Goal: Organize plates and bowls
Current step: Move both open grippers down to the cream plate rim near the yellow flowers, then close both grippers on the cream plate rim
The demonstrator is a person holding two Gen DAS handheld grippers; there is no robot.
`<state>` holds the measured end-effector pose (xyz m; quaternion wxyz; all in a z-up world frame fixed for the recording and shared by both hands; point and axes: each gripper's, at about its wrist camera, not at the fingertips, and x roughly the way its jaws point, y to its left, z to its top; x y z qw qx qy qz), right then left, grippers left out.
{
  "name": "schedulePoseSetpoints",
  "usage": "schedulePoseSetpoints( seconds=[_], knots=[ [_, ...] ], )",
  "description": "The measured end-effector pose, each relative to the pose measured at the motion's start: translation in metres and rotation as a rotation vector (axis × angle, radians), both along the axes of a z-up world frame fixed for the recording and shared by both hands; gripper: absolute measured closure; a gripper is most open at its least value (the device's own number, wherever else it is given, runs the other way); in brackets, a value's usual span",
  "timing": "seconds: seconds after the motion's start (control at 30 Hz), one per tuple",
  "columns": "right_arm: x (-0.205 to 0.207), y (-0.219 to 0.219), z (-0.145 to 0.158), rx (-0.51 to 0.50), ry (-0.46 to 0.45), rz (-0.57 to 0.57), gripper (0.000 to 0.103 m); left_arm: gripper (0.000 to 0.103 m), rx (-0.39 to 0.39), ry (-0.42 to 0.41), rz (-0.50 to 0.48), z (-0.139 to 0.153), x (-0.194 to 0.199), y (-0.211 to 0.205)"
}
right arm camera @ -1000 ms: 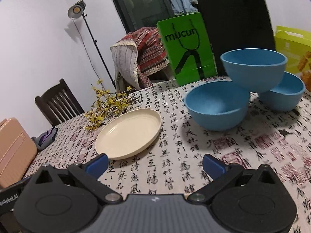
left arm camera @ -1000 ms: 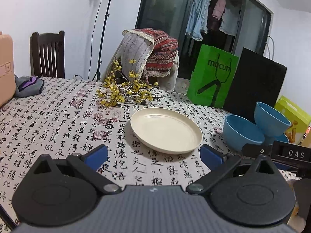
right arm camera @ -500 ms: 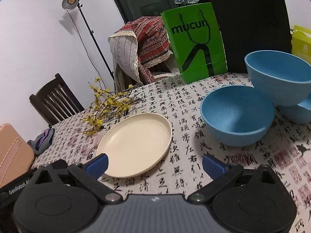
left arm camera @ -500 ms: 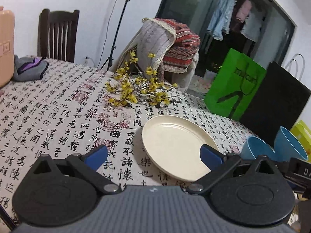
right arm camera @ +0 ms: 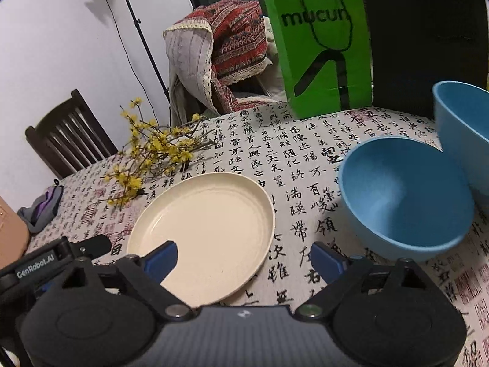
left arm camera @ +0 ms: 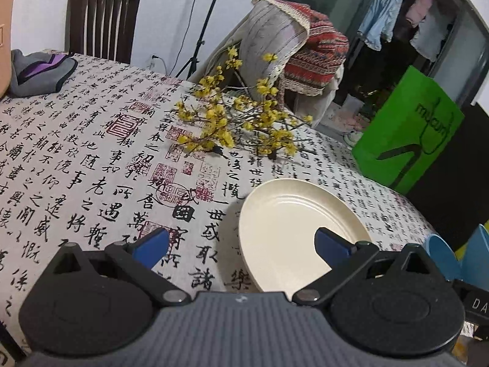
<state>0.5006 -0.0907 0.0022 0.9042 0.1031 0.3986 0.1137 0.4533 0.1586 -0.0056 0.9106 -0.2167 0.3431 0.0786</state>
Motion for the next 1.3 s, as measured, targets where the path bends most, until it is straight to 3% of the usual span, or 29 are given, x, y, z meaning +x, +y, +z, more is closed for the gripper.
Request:
schedulePoseSetpoints(
  seconds=[0.2,0.5,0.63,0.73,1.03,1.1,1.23,1.3],
  knots=[
    [0.024,0.013,-0.012,-0.027,0.023,0.009,0.019,0.000,-0.032,0.001,0.021,-0.020,0.015,0.006],
    [0.055,0.027,-0.034,-0.079,0.050,0.002,0.033,0.000,0.072,-0.056,0.011,-0.038,0.021,-0.003],
    [0.063,0.029,-0.041,-0.090,0.053,-0.001,0.046,0.002,0.068,-0.063,0.015,-0.044,0.024,0.000],
    [0.066,0.033,-0.044,-0.124,0.037,0.003,0.047,0.006,0.062,-0.068,0.016,-0.046,0.024,0.001],
    [0.074,0.033,-0.053,-0.158,0.018,-0.004,0.058,0.028,0.071,-0.079,-0.041,-0.047,0.025,-0.006],
    [0.075,0.032,-0.055,-0.158,0.014,-0.006,0.060,0.041,0.071,-0.081,-0.054,-0.048,0.025,-0.008],
    [0.077,0.028,-0.058,-0.156,0.000,-0.005,0.068,0.050,0.069,-0.074,-0.070,-0.050,0.027,-0.009],
    [0.078,0.026,-0.060,-0.146,0.001,-0.003,0.071,0.060,0.066,-0.071,-0.079,-0.050,0.027,-0.009]
  ],
)
